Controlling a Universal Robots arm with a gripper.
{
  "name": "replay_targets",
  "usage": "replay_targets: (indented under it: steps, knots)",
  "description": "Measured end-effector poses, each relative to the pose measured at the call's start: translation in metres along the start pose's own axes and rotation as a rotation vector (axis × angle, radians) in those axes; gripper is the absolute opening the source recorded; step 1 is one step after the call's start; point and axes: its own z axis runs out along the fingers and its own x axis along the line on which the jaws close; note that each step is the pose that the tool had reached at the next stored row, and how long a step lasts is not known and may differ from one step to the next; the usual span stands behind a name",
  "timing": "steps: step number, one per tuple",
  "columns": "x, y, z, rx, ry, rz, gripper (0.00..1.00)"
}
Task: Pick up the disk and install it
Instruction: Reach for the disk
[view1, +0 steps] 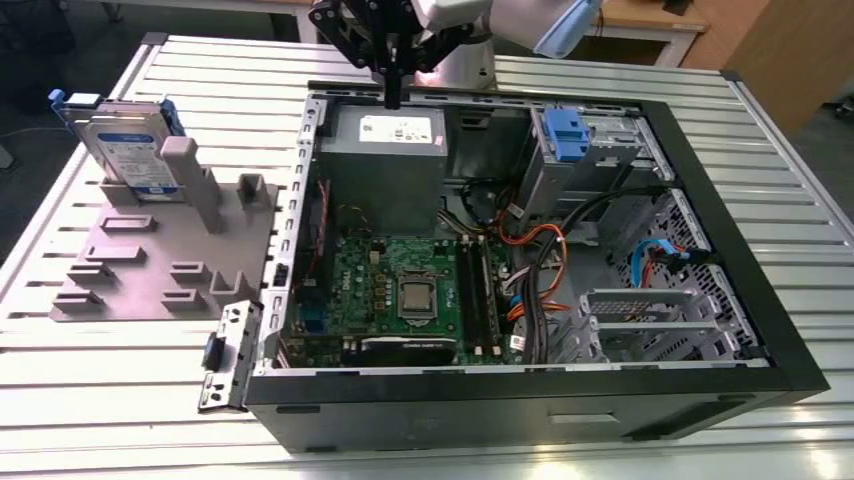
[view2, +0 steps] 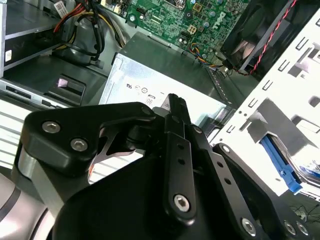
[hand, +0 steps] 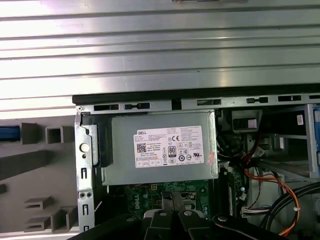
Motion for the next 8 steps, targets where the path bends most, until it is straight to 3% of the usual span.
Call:
replay_targets:
  steps: [4, 8]
  knots:
    - [0.0058, -0.0004, -0.0001, -0.0001, -0.0001, 0.000, 0.11]
    - [0.0067, -0.0005, -0.0001, 0.0000, 0.0000, 0.000, 0.11]
